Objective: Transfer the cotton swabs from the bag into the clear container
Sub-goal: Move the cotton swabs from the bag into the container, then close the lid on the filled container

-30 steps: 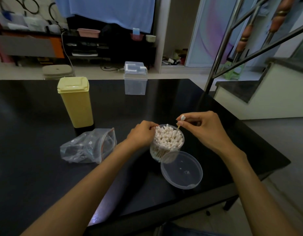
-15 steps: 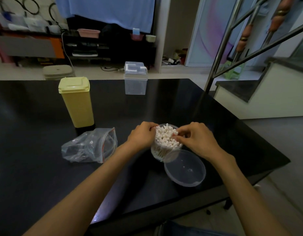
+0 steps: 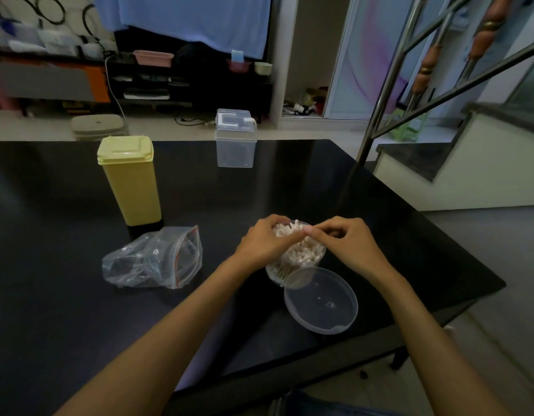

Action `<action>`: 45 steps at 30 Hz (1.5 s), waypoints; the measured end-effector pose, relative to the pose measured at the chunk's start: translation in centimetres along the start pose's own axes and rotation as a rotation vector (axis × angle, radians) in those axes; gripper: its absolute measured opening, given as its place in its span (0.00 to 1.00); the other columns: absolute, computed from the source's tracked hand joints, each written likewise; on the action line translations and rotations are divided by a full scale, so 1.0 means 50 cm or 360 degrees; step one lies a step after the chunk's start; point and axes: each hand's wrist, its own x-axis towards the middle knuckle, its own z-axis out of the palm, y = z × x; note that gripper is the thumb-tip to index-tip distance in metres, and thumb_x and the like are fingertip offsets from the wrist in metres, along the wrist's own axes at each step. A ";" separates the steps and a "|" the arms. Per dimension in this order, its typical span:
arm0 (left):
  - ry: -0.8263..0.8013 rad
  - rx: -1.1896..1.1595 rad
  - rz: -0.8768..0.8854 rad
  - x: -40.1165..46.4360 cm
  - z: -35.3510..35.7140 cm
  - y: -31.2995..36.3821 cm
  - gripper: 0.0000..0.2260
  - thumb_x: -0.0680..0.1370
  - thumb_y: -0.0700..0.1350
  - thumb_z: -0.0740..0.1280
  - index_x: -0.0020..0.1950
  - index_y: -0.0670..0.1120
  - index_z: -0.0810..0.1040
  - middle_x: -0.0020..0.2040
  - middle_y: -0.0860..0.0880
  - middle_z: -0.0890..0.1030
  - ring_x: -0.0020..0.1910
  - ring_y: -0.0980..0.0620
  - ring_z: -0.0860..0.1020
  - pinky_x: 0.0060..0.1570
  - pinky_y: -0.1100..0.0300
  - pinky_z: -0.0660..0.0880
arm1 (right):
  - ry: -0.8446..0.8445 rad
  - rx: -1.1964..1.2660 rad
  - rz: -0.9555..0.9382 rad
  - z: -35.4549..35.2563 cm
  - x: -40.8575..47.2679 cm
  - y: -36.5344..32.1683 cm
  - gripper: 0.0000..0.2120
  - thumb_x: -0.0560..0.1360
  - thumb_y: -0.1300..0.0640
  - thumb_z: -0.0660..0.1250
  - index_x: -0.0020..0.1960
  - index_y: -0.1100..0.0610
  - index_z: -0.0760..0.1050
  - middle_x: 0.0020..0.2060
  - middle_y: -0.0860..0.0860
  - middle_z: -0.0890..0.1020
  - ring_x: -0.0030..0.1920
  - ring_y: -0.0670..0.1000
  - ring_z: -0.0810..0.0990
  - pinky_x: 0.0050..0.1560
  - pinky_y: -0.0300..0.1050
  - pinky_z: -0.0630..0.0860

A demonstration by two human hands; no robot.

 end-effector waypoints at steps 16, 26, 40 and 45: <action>0.0015 -0.0507 -0.0437 0.013 -0.005 0.014 0.21 0.66 0.43 0.77 0.58 0.47 0.77 0.54 0.47 0.78 0.50 0.50 0.78 0.46 0.60 0.77 | -0.0152 0.0570 0.0742 0.001 0.009 0.003 0.16 0.67 0.62 0.74 0.53 0.56 0.75 0.47 0.52 0.81 0.47 0.49 0.80 0.46 0.43 0.78; 0.0613 -0.0324 -0.0279 -0.003 -0.019 -0.038 0.24 0.66 0.53 0.76 0.59 0.55 0.72 0.62 0.46 0.75 0.60 0.46 0.75 0.60 0.47 0.74 | -0.0493 0.0743 0.0980 -0.039 -0.005 -0.007 0.30 0.70 0.37 0.62 0.61 0.58 0.72 0.55 0.59 0.81 0.54 0.57 0.81 0.49 0.48 0.79; 0.0131 -0.0099 -0.0291 -0.060 -0.077 -0.032 0.13 0.77 0.51 0.67 0.58 0.47 0.75 0.46 0.49 0.79 0.37 0.58 0.77 0.30 0.71 0.74 | 0.0035 0.0760 0.0203 0.022 0.021 -0.042 0.16 0.80 0.52 0.57 0.66 0.51 0.71 0.59 0.53 0.79 0.58 0.49 0.78 0.55 0.40 0.74; 0.0049 -0.0272 -0.0317 -0.054 -0.058 -0.026 0.22 0.76 0.50 0.68 0.68 0.48 0.68 0.37 0.52 0.78 0.29 0.60 0.74 0.25 0.70 0.70 | 0.0016 0.0560 0.0023 0.036 0.018 -0.045 0.15 0.81 0.50 0.55 0.64 0.49 0.72 0.61 0.53 0.78 0.63 0.49 0.75 0.65 0.47 0.71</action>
